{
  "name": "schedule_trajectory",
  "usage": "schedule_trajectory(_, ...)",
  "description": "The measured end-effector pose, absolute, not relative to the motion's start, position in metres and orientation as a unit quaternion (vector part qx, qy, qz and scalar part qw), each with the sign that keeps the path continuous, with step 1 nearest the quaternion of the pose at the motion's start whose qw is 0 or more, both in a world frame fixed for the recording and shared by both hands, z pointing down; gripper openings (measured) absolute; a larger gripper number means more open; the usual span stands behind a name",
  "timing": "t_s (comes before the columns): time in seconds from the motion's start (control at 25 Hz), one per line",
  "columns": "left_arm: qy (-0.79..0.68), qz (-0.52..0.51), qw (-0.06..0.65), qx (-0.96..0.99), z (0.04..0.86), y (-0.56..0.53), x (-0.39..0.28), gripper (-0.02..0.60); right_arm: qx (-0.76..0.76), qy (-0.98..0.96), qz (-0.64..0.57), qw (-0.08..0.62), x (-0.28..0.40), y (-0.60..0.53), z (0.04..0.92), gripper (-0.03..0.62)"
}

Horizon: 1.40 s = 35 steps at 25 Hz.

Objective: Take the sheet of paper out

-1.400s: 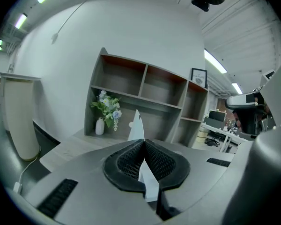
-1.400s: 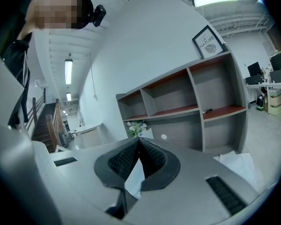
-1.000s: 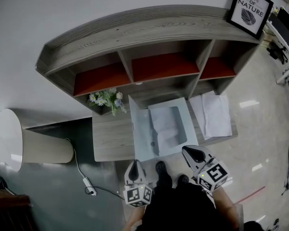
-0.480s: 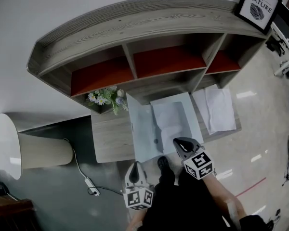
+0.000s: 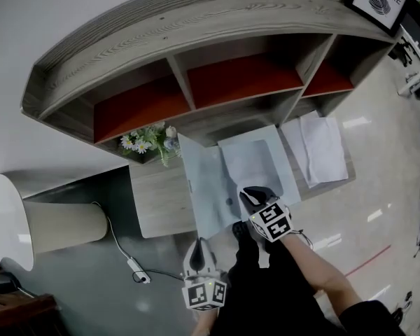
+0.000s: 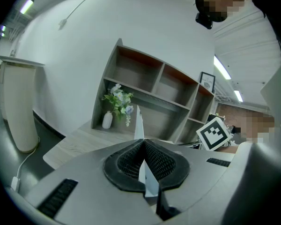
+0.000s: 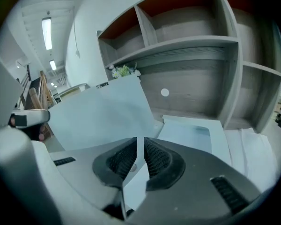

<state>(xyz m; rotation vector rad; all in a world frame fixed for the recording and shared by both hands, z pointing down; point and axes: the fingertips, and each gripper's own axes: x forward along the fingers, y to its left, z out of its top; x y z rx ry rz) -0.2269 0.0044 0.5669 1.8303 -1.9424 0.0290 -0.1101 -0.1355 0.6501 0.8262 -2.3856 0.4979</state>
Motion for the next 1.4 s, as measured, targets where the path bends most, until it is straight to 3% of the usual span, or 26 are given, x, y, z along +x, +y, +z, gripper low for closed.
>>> schedule_trajectory(0.36,-0.705,0.022,0.240,0.667,0.569,0.006,-0.231,0.015,0.312,-0.869,0.205,0.326,-0.119,-0.152,0.698,0.023)
schedule_trajectory(0.92,-0.705,0.033,0.239,0.667,0.571,0.007,-0.232,0.015,0.294,-0.845,0.194,0.402,-0.133,-0.167,0.757,0.103)
schedule_trajectory(1.4,-0.710,0.034,0.241,0.661,0.573,0.008,-0.233,0.015,0.278,-0.831,0.181,0.447,-0.140,-0.175,0.781,0.104)
